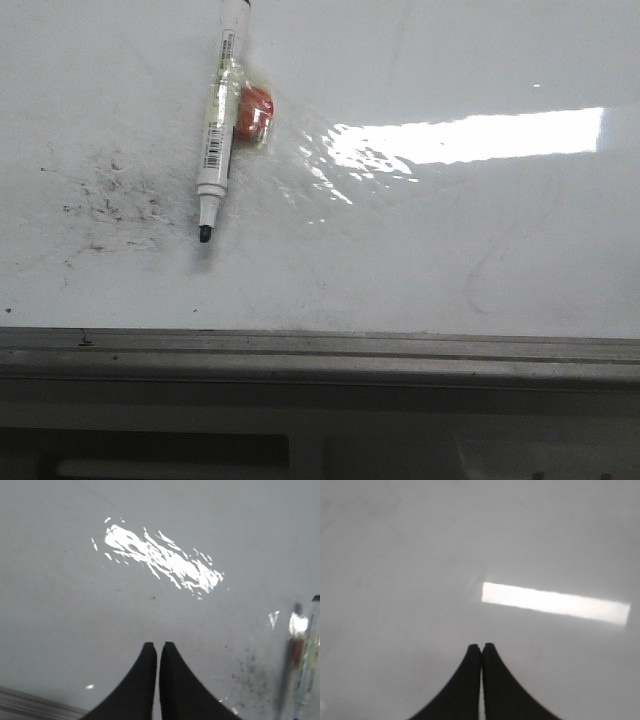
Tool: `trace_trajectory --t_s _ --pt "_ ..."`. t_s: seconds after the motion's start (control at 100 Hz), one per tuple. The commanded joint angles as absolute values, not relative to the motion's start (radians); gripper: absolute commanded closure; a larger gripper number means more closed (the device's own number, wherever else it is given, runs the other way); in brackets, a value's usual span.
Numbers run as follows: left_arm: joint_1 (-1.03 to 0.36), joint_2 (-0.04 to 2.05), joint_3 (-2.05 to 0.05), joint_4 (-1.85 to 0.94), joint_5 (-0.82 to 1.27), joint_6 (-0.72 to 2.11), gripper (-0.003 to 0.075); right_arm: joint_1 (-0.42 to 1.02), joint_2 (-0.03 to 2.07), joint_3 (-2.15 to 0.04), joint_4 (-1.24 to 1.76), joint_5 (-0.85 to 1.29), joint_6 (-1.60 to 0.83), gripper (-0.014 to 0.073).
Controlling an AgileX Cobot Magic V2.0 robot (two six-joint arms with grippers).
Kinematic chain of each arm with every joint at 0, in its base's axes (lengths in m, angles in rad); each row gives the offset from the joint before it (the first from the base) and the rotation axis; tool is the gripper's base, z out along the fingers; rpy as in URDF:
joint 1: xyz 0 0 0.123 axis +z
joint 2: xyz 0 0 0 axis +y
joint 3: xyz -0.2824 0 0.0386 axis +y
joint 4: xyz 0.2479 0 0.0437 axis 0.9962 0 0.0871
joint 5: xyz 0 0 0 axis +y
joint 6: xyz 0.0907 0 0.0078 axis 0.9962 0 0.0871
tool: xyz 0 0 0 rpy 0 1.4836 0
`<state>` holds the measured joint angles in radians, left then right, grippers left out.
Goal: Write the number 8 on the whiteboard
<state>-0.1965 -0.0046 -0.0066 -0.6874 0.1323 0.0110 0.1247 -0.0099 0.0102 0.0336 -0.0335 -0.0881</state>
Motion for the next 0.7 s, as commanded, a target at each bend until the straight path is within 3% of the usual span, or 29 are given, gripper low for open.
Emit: trace_trajectory --t_s 0.0,0.24,0.5,0.6,0.69 --pt "-0.194 -0.031 0.032 -0.820 0.051 0.000 0.0741 0.121 -0.031 0.024 0.251 -0.094 -0.070 0.0657" --pt "-0.194 -0.031 -0.007 -0.907 0.076 0.014 0.0741 0.121 -0.031 -0.045 0.479 -0.054 -0.070 0.0657" --pt "-0.194 0.149 -0.251 -0.525 0.344 0.019 0.0721 0.119 0.101 -0.321 0.160 0.351 -0.137 0.0627" --pt "-0.194 0.264 -0.349 -0.476 0.413 0.042 0.0596 0.119 0.182 -0.395 0.152 0.414 -0.137 0.0593" --pt "-0.194 0.376 -0.423 -0.481 0.469 0.070 0.0427 0.119 0.244 -0.440 0.200 0.423 -0.137 0.0485"
